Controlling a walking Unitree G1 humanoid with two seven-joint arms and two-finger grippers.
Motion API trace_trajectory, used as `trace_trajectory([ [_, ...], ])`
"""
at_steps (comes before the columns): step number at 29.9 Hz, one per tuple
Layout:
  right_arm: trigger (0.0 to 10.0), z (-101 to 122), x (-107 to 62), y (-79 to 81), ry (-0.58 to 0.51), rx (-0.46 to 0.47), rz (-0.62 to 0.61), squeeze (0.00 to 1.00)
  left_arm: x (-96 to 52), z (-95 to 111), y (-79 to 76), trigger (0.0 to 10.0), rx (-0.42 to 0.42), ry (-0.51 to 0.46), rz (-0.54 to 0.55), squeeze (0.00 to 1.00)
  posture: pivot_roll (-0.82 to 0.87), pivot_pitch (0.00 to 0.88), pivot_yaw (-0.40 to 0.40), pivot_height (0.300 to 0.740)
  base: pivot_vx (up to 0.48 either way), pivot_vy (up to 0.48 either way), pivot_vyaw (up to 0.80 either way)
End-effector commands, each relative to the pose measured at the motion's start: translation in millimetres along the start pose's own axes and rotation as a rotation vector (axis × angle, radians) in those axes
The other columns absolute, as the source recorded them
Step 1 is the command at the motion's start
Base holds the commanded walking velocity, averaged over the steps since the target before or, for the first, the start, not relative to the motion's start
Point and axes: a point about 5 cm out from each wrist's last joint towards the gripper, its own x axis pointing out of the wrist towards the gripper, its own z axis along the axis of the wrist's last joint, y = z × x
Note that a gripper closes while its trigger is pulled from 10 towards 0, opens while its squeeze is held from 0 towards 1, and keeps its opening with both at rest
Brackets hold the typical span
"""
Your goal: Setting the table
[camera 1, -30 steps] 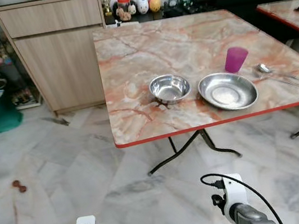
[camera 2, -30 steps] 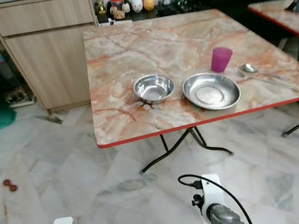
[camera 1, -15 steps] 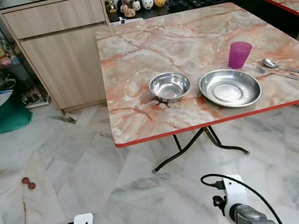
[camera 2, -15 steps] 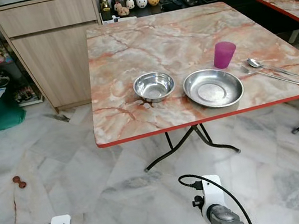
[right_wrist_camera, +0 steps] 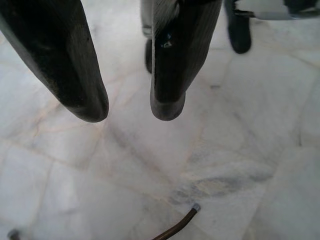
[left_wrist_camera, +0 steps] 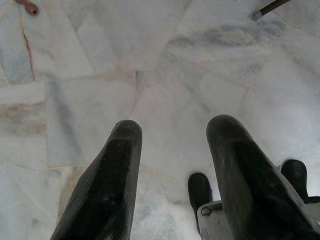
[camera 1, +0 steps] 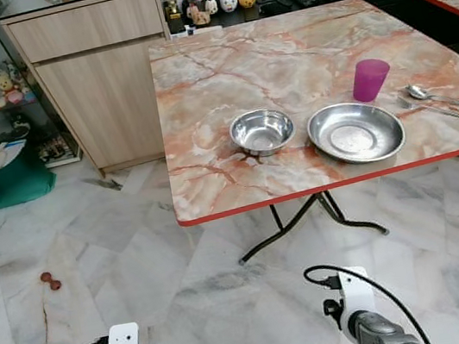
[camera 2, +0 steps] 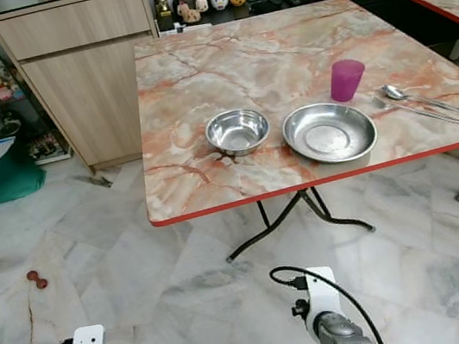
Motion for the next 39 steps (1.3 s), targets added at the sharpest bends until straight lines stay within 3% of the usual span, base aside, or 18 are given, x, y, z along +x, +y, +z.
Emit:
trace_trajectory([
  [1, 10.0, 7.6, 0.3, -1.0, -0.043, -0.031, -0.018, 0.0, -3.2, -11.5, 1.5, 10.0, -0.009, 0.032, 0.004, 0.0, -0.03, 0.0, -0.007, 0.74, 0.0, 0.0, 0.0],
  [4, 10.0, 8.4, -0.6, -4.1, -0.094, 0.056, -0.069, 0.0, -4.2, -12.9, 1.1, 10.0, -0.006, 0.019, 0.008, 0.0, -0.03, 0.0, -0.013, 0.74, 0.0, 0.0, 0.0],
  [13, 10.0, 14.5, -2.7, -7.1, -0.195, 0.051, -0.081, 0.0, -4.0, -2.9, 6.6, 10.0, -0.018, -0.06, 0.023, 0.0, -0.03, 0.0, -0.028, 0.74, 0.0, 0.0, 0.0],
  [18, 10.0, 17.0, -3.8, -7.9, -0.233, -0.001, -0.078, 0.0, -4.5, 3.5, 12.8, 10.0, -0.019, -0.109, 0.045, 0.0, -0.03, 0.0, -0.034, 0.74, 0.0, 0.0, 0.0],
  [21, 10.0, 16.4, -4.5, -9.1, -0.246, 0.009, -0.091, 0.0, -5.1, 6.0, 14.7, 10.0, -0.022, -0.135, 0.053, 0.0, -0.03, 0.0, -0.034, 0.74, 0.0, 0.0, 0.0],
  [22, 10.0, 9.2, -5.6, -8.0, -0.247, 0.074, -0.066, 0.0, -5.2, 6.6, 14.6, 10.0, -0.021, -0.14, 0.053, 0.0, -0.03, 0.0, -0.033, 0.74, 0.0, 0.0, 0.0],
  [23, 10.0, 15.9, -26.0, -27.6, -0.508, -0.133, -0.188, 0.0, -5.3, 7.3, 14.2, 10.0, -0.019, -0.149, 0.053, 0.0, -0.04, 0.0, -0.032, 0.74, 0.0, 0.0, 0.0],
  [24, 10.0, 15.9, -26.0, -27.6, -0.508, -0.133, -0.188, 0.0, -5.3, 7.3, 14.2, 10.0, -0.019, -0.149, 0.053, 0.0, -0.04, 0.0, -0.032, 0.74, 0.0, 0.0, 0.0],
  [25, 10.0, 22.5, -61.5, -20.4, -0.84, -0.403, -0.248, 0.0, -5.4, 7.6, 13.5, 10.0, -0.017, -0.154, 0.052, 0.0, -0.04, 0.0, -0.032, 0.74, 0.0, 0.0, 0.0],
  [26, 10.0, 18.3, -68.3, -11.0, -0.9, -0.443, -0.234, 0.0, -5.5, 7.5, 12.9, 10.0, -0.017, -0.156, 0.051, 0.0, -0.04, 0.0, -0.032, 0.74, 0.0, 0.0, 0.0],
  [32, 10.0, 16.9, -67.2, -12.4, -0.902, -0.48, -0.211, 0.0, -5.5, 9.3, 10.7, 10.0, -0.01, -0.174, 0.051, 0.0, -0.04, 0.0, -0.039, 0.74, 0.0, 0.0, 0.0],
  [39, 10.0, 8.7, -78.2, -10.3, -0.929, -0.49, -0.263, 0.0, -5.1, 14.6, 8.9, 10.0, -0.01, -0.204, 0.051, 0.0, -0.05, 0.0, -0.038, 0.74, 0.0, 0.0, 0.0],
])
